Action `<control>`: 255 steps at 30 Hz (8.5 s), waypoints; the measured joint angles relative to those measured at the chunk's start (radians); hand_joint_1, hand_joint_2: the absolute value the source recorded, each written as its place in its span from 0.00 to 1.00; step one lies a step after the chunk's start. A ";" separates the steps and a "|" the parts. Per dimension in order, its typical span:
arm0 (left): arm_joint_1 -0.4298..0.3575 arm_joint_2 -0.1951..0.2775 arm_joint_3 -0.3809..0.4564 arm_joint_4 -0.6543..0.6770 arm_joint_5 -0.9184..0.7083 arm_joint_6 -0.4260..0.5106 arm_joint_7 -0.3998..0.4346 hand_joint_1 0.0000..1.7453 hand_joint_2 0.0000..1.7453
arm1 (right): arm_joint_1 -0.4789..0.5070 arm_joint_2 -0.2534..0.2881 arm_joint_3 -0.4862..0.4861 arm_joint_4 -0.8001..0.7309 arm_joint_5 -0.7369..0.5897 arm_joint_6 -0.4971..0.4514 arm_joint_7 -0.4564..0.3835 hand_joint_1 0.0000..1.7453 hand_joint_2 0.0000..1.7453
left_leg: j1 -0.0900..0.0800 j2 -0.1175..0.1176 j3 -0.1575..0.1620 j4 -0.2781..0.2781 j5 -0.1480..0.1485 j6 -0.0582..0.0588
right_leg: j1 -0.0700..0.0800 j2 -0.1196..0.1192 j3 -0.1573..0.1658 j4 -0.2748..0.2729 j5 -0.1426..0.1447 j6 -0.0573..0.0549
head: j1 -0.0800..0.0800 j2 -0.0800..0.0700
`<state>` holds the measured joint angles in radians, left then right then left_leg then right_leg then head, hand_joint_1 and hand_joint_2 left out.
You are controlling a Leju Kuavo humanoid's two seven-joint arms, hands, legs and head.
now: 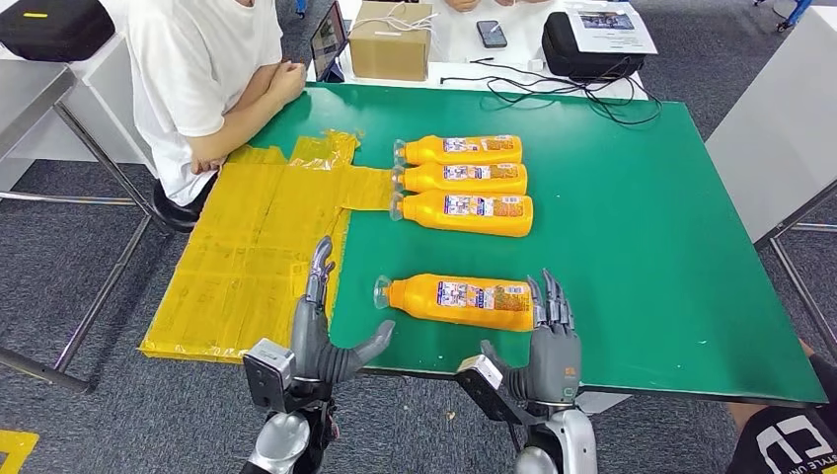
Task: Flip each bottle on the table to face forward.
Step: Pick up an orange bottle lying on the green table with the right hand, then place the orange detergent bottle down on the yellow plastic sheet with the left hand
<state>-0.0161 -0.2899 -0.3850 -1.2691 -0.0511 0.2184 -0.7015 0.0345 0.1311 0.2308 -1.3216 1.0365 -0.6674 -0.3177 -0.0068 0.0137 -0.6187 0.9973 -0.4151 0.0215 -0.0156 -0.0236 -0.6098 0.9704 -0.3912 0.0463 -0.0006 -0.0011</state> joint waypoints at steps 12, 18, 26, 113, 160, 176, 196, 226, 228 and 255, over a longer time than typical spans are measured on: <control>0.011 0.002 -0.001 -0.010 0.000 0.023 0.000 0.00 1.00 | 0.051 0.120 -0.044 -0.073 -0.203 -0.026 -0.262 0.00 1.00 | 0.000 0.000 0.000 0.000 0.000 0.000 | 0.000 0.000 0.000 0.000 0.000 0.000 | 0.000 0.000; 0.015 0.004 -0.002 -0.011 0.001 0.023 0.000 0.00 1.00 | 0.054 0.128 -0.057 -0.058 -0.168 -0.026 -0.255 0.00 1.00 | 0.000 0.000 0.000 0.000 0.000 0.000 | -0.001 0.000 0.000 0.000 0.000 0.000 | 0.000 0.000; 0.016 0.004 -0.004 -0.011 0.000 0.022 0.000 0.00 1.00 | 0.053 0.126 -0.061 -0.038 -0.096 -0.026 -0.179 0.00 1.00 | 0.000 0.000 0.000 0.000 0.000 0.000 | 0.000 0.000 0.000 0.000 0.000 0.000 | 0.000 0.000; -0.066 -0.006 -0.031 0.090 -0.001 -0.038 0.000 0.00 1.00 | -0.400 0.001 0.111 0.573 0.260 0.212 0.259 0.00 1.00 | -0.001 0.000 0.000 0.000 0.001 0.002 | -0.001 0.000 0.000 0.000 0.001 0.001 | 0.000 0.000; -0.054 -0.008 0.001 0.094 -0.033 -0.038 0.000 0.00 1.00 | -0.576 -0.053 0.167 0.754 0.310 0.483 0.460 1.00 1.00 | -0.001 0.000 0.014 0.000 0.001 0.002 | -0.001 0.000 0.013 -0.001 0.001 0.001 | 0.000 0.000; -0.052 -0.008 0.003 0.103 -0.005 -0.052 0.000 0.00 1.00 | -0.559 -0.063 0.092 0.773 -0.035 0.536 0.112 1.00 1.00 | 0.000 0.005 0.035 -0.001 -0.010 0.002 | -0.001 0.004 0.027 -0.003 -0.006 -0.001 | 0.001 0.000; -0.057 -0.022 0.068 0.233 0.311 -0.347 0.142 0.00 1.00 | -0.077 0.068 0.032 0.050 -0.616 0.211 -0.168 1.00 1.00 | 0.001 0.010 0.018 0.000 -0.011 0.000 | 0.000 0.010 0.016 -0.002 -0.006 -0.001 | 0.000 0.000; -0.063 -0.019 0.025 0.225 0.319 -0.405 0.179 0.00 1.00 | -0.106 0.081 0.307 0.190 -0.287 0.228 -0.074 1.00 1.00 | 0.001 0.007 0.015 0.000 -0.011 0.000 | 0.001 0.008 0.013 -0.002 -0.006 -0.001 | 0.000 0.000; -0.061 -0.019 0.030 0.224 0.327 -0.413 0.185 0.00 1.00 | -0.120 0.082 0.317 0.214 -0.273 0.232 -0.058 1.00 1.00 | 0.001 0.007 0.015 0.000 -0.011 0.000 | 0.001 0.008 0.013 -0.002 -0.006 -0.001 | 0.000 0.000; -0.074 -0.020 0.086 0.245 0.448 -0.529 0.258 1.00 1.00 | -0.145 0.093 0.353 0.287 -0.265 0.159 -0.088 0.00 0.00 | 0.001 0.006 0.015 0.000 -0.011 0.000 | 0.001 0.007 0.013 -0.002 -0.006 -0.001 | 0.000 0.000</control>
<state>-0.0903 -0.3102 -0.2991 -1.0240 0.3965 -0.3106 -0.4436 -0.1103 0.2237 0.5834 -1.0345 0.7718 -0.5085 -0.4061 -0.0057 0.0201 -0.6038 0.9972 -0.4256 0.0216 -0.0146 -0.0162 -0.5973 0.9688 -0.3971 0.0451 -0.0007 -0.0011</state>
